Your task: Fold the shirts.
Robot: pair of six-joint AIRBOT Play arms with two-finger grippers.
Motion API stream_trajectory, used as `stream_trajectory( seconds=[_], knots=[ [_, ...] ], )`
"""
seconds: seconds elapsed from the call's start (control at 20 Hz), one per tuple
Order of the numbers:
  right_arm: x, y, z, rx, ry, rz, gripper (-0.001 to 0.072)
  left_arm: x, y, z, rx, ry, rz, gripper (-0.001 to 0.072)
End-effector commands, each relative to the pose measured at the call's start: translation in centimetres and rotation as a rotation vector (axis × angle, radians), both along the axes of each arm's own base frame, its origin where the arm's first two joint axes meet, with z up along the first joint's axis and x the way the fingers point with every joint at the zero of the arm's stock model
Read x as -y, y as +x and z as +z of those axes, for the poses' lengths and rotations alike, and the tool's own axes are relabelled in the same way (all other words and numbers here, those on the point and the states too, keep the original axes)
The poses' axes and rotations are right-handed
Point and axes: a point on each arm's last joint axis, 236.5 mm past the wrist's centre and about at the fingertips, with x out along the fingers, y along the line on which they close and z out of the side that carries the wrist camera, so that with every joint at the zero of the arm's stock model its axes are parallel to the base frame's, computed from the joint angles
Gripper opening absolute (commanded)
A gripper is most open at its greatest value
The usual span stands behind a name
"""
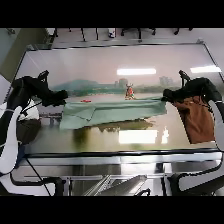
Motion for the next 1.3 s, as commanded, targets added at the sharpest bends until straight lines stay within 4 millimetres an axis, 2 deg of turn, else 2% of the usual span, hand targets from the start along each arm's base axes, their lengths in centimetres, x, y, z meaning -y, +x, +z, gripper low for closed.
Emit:
stream_trajectory(
  seconds=[0.0, 0.1, 0.25, 0.5, 0.65, 0.95, 1.0, 1.05, 1.1, 1.15, 1.25],
  knots=[
    [1.4, 1.8, -1.6, 0.040, -0.077, -0.016, 0.0020, -2.6, 0.5, -4.4, -0.115, 0.117, 0.008, 0.0017],
    [2.0, 1.9, -1.7, 0.046, -0.106, -0.012, 0.0020, -4.0, 0.6, -5.3, -0.133, 0.173, 0.017, 0.0016],
    [2.2, 2.5, -1.6, 0.068, -0.115, -0.021, 0.0020, -3.9, 1.4, -6.0, -0.112, 0.169, 0.020, 0.0017],
    [0.4, 2.9, -1.6, 0.092, -0.141, 0.025, 0.0021, -1.4, 2.6, -5.9, -0.060, 0.119, 0.003, 0.0017],
    [0.4, 3.0, -2.2, 0.080, -0.218, 0.026, 0.0020, -0.2, 2.8, -5.9, -0.046, 0.120, -0.022, 0.0017],
    [-0.8, 2.8, -2.2, 0.076, -0.214, 0.052, 0.0031, 0.0, 3.0, -5.8, -0.035, 0.114, -0.021, 0.0017],
    [-1.0, 2.5, -2.3, 0.063, -0.205, 0.055, 0.0120, 0.5, 3.0, -5.7, -0.036, 0.091, -0.017, 0.0113],
    [-1.1, 2.1, -2.4, 0.048, -0.201, 0.070, 0.0379, 1.2, 3.1, -5.6, -0.036, 0.060, -0.010, 0.0420],
    [-1.2, 1.6, -2.3, 0.035, -0.202, 0.094, 0.0493, 1.9, 3.2, -5.3, -0.034, 0.025, -0.001, 0.0688],
    [-0.8, 1.3, -2.0, 0.020, -0.201, 0.109, 0.0492, 2.4, 3.4, -4.8, -0.029, 0.001, 0.004, 0.0706],
    [1.0, 1.4, -0.7, 0.004, -0.183, 0.083, 0.0516, 2.8, 4.1, -2.6, -0.013, -0.016, -0.005, 0.0706]
  ],
)
